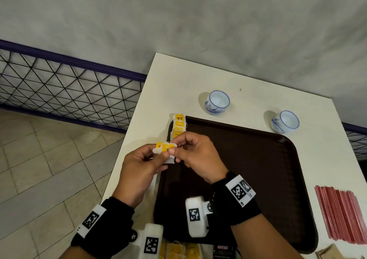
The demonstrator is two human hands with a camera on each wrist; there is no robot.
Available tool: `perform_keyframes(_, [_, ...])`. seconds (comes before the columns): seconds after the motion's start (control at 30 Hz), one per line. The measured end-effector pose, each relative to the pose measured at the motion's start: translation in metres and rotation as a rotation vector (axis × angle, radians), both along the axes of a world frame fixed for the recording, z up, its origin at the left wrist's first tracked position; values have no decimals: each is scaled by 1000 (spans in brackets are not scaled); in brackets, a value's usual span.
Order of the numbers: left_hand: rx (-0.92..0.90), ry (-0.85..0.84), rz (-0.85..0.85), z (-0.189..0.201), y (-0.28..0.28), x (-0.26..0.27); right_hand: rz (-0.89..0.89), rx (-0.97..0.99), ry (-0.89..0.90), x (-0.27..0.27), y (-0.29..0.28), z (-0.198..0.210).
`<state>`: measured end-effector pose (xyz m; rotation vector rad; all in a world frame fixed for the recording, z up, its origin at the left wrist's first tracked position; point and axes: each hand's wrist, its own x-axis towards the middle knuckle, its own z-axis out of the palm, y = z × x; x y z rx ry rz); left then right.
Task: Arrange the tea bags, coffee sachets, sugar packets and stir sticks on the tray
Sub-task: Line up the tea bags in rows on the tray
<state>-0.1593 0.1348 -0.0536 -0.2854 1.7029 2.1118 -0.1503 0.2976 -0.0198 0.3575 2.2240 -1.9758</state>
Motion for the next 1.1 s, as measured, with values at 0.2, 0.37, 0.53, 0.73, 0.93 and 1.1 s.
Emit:
perform_keyframes(0.2, [32,-35,28,4,1,2,-63,-20,-8,5,4,0])
perform_keyframes(0.37, [23,-23,62,6,-4,0,-78,-51,-32,7,13,0])
perform_keyframes(0.53, [8,-18,90,6,-8,0,-73,-51,-73,5,25,0])
perform_keyframes(0.73, [8,-33,86,4,-10,2,-72,21,-147,-6,27,-12])
perform_keyframes(0.93, [28,-33,62,2,-10,4,-69,22,-183,-23,18,-17])
perform_keyframes(1.1, [14,-25,49,0,-11,3,-114,67,-212,-27,10,-24])
